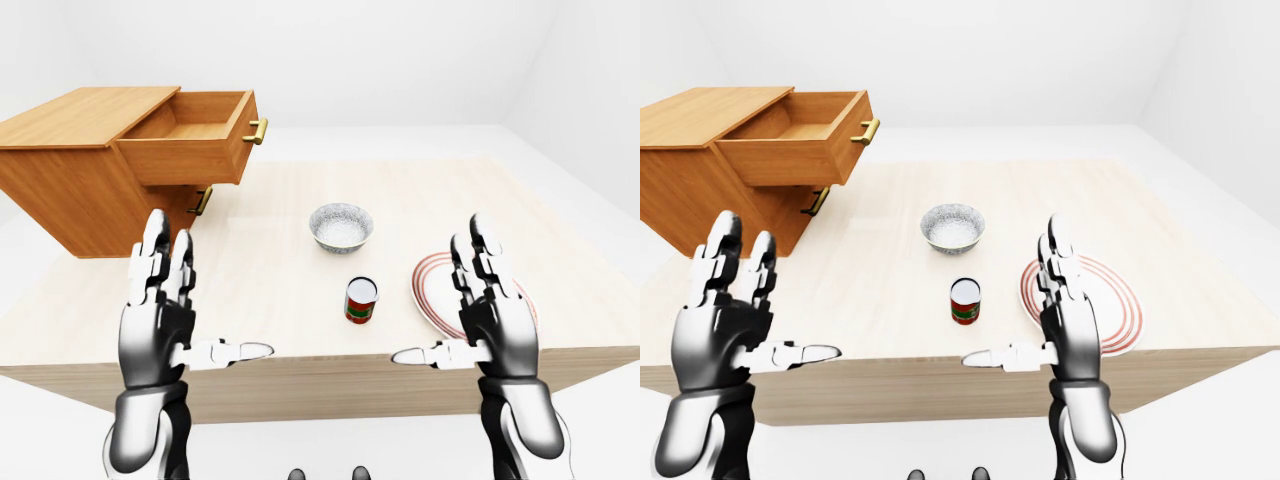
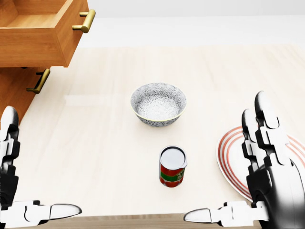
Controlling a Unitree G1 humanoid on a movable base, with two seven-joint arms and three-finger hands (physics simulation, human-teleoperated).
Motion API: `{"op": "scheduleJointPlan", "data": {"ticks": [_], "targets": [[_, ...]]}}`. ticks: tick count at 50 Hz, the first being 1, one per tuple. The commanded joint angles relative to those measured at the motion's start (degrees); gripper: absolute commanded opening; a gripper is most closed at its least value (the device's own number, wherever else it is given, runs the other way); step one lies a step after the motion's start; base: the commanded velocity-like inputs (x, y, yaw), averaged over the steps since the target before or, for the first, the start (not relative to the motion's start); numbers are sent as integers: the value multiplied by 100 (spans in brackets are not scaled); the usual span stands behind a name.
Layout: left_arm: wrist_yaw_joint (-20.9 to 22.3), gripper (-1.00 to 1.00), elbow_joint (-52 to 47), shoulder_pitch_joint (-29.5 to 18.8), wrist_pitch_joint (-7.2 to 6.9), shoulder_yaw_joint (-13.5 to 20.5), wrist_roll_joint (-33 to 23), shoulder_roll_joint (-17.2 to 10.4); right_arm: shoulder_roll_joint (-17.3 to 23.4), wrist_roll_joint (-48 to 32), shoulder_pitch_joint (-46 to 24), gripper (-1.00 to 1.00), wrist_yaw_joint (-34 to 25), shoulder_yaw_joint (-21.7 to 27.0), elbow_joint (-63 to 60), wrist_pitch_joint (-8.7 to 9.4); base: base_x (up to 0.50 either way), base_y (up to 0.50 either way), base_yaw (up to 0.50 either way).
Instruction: Put the ketchup in the top drawer of the cabinet.
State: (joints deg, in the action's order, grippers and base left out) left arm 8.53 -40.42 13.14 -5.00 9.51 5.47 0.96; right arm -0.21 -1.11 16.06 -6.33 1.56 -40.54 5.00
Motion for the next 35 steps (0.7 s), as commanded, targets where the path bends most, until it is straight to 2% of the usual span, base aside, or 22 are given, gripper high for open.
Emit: {"op": "scheduleJointPlan", "data": {"ticks": [1, 7, 17, 35], "targets": [[242, 100, -822, 215, 0, 346, 232, 139, -47, -126, 384, 100, -129, -53, -880, 0, 0, 0, 0], [369, 100, -1143, 303, 0, 506, 390, 217, -66, -149, 410, 100, -117, -30, -964, 0, 0, 0, 0], [408, 100, -1111, 214, 0, 636, 478, 225, -77, -226, 360, 100, -68, -27, -879, 0, 0, 0, 0], [410, 100, -1126, 218, 0, 609, 439, 243, -78, -268, 367, 100, -80, -7, -906, 0, 0, 49, 0]]}}
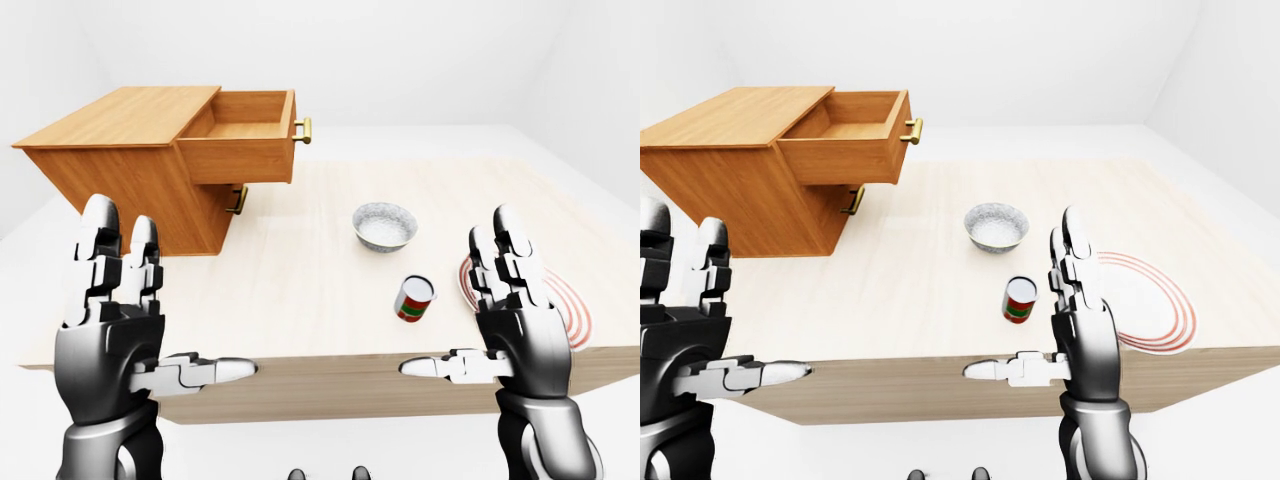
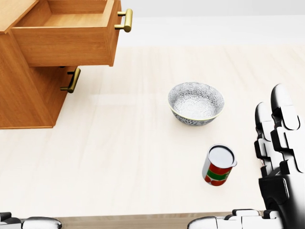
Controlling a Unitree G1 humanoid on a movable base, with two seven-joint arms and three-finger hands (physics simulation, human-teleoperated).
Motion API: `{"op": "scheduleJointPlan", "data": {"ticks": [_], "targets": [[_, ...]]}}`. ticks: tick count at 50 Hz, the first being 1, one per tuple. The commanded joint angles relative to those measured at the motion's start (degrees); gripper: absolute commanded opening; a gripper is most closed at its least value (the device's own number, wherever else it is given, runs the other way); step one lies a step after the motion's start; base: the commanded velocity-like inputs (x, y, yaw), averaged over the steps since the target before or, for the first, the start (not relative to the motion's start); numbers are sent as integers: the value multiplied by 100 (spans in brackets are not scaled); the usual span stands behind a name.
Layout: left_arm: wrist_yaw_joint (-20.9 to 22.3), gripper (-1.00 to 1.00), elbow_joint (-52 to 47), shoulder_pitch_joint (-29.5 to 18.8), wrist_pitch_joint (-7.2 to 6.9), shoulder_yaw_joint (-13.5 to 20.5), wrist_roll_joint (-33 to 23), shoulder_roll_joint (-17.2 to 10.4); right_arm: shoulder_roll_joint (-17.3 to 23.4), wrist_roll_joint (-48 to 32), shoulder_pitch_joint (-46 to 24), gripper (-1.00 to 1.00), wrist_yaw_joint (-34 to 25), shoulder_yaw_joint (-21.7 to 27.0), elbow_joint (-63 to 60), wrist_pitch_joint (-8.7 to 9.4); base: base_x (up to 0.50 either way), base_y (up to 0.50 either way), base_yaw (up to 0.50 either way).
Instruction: Put the ketchup in the top drawer of the cabinet.
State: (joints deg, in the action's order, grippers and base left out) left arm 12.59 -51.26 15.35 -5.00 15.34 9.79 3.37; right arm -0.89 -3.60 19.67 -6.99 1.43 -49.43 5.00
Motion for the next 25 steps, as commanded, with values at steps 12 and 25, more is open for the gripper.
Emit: {"op": "scheduleJointPlan", "data": {"ticks": [12, 25], "targets": [[35, 100, -92, 16, 0, 84, 68, 14, 1, -29, 8, 100, -4, -51, -22, 0, 0, 50, 0], [40, 100, -112, 3, 0, 110, 73, 18, 9, -22, 10, 100, 0, -51, -3, 0, 0, 50, 0]]}}
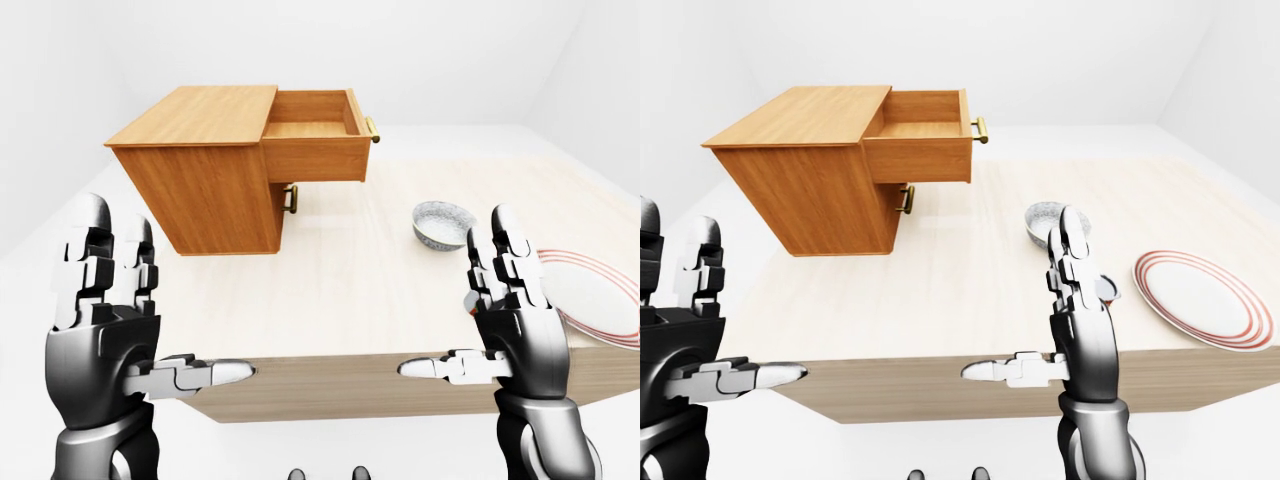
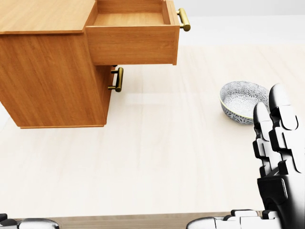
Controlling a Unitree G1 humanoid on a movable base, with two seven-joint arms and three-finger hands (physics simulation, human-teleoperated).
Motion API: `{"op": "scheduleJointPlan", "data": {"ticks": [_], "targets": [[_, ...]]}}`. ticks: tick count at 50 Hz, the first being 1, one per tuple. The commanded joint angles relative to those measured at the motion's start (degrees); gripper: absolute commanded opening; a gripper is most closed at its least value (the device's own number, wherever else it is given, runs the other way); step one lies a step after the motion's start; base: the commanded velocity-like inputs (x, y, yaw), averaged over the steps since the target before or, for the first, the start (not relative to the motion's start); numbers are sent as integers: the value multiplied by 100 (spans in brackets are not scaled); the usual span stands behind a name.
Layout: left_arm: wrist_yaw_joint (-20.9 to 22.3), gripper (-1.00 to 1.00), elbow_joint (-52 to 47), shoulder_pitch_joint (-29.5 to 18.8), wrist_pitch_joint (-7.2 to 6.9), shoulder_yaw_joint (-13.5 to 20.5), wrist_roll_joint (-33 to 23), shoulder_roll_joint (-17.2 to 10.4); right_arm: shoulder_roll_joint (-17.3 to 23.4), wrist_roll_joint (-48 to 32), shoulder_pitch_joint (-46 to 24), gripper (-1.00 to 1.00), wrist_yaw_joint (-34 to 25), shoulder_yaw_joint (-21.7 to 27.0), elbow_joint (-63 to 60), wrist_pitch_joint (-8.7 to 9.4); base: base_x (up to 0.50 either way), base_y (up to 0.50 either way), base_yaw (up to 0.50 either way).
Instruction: Put the ketchup in the top drawer of the cabinet.
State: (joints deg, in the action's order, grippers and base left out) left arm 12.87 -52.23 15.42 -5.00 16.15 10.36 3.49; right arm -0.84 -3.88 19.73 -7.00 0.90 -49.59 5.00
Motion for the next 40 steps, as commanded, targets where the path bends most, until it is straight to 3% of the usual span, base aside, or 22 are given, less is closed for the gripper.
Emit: {"op": "scheduleJointPlan", "data": {"ticks": [1, 13, 24, 40], "targets": [[18, 100, -18, 7, 0, 25, 14, 10, 4, 11, 3, 100, -1, 2, 14, 0, 0, 50, 0], [4, 100, 1, -13, 0, 14, 2, 0, -24, 72, -31, 100, 22, 44, 21, 0, 0, 50, 0], [3, 100, -15, -12, 0, 10, -1, 1, -29, 277, -33, 100, 24, 101, -79, 0, 1, 0, 0], [42, 100, 24, 28, 0, -38, -27, 16, -44, 373, -31, 100, -14, 123, -49, 0, 44, 0, 0]]}}
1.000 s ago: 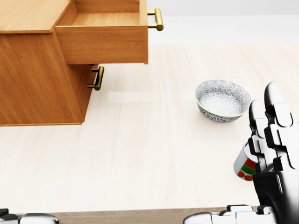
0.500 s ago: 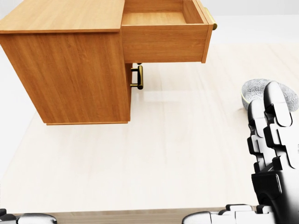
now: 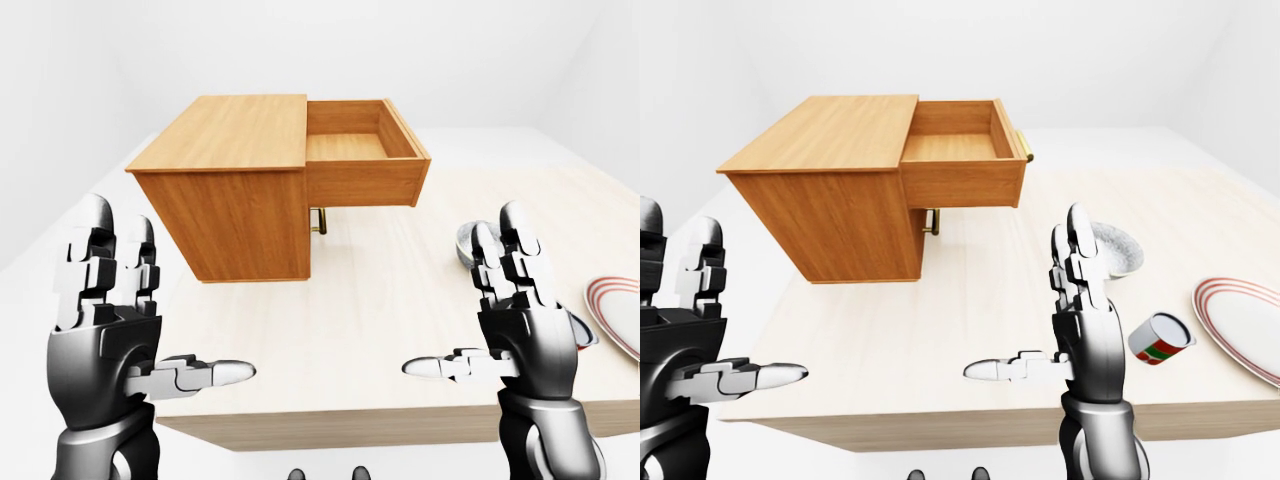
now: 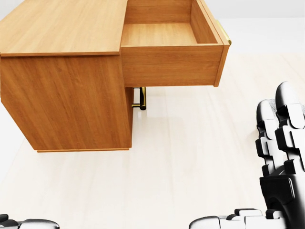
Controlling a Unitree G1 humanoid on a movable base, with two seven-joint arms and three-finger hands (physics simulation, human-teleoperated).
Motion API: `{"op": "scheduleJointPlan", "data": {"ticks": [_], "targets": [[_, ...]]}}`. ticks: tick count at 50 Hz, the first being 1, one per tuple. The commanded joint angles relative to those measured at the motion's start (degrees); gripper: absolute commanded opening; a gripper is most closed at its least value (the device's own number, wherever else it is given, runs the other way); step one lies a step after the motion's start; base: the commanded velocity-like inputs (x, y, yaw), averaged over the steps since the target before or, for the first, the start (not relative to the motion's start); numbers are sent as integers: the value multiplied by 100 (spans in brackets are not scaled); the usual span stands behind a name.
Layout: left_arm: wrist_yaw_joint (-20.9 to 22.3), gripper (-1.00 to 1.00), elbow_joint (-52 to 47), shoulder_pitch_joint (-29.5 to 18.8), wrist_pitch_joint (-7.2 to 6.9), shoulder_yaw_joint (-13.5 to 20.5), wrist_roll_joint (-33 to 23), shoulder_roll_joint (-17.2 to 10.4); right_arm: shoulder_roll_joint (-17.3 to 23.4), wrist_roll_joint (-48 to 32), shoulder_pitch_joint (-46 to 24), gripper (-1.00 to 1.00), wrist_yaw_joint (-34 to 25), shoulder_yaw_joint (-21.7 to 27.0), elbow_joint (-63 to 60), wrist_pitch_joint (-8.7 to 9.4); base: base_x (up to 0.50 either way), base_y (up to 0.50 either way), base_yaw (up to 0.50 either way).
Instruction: Put the ketchup in the top drawer of the cabinet.
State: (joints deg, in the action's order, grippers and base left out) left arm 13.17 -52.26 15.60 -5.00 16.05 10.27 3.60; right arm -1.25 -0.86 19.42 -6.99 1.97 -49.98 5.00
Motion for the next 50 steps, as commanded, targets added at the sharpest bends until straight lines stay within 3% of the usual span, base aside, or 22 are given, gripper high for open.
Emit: {"op": "scheduleJointPlan", "data": {"ticks": [1, 36, 38, 40, 42, 50], "targets": [[19, 100, 46, 23, 0, -36, -26, 13, -3, 71, -1, 100, -14, 18, -13, 0, 46, 0, 0], [34, 100, -75, 68, 0, -15, 6, 35, 13, -12, 5, 100, -25, 33, -70, 0, 49, 0, 0], [22, 100, -95, 43, 0, 1, 12, 27, 40, -155, -12, 100, -19, -15, 6, 0, 7, 0, 0], [28, 100, -61, 36, 0, 14, 13, 27, -24, 196, 71, 100, -148, -5, -86, 0, 0, 0, 0], [19, 100, -93, 22, 0, 27, 25, 20, 78, -187, 65, 100, -53, -81, -47, 0, 0, 0, 0], [30, 100, -77, 34, 0, 39, 25, 35, 29, -77, 91, 100, -89, -93, -78, 0, 0, 0, 50]]}}
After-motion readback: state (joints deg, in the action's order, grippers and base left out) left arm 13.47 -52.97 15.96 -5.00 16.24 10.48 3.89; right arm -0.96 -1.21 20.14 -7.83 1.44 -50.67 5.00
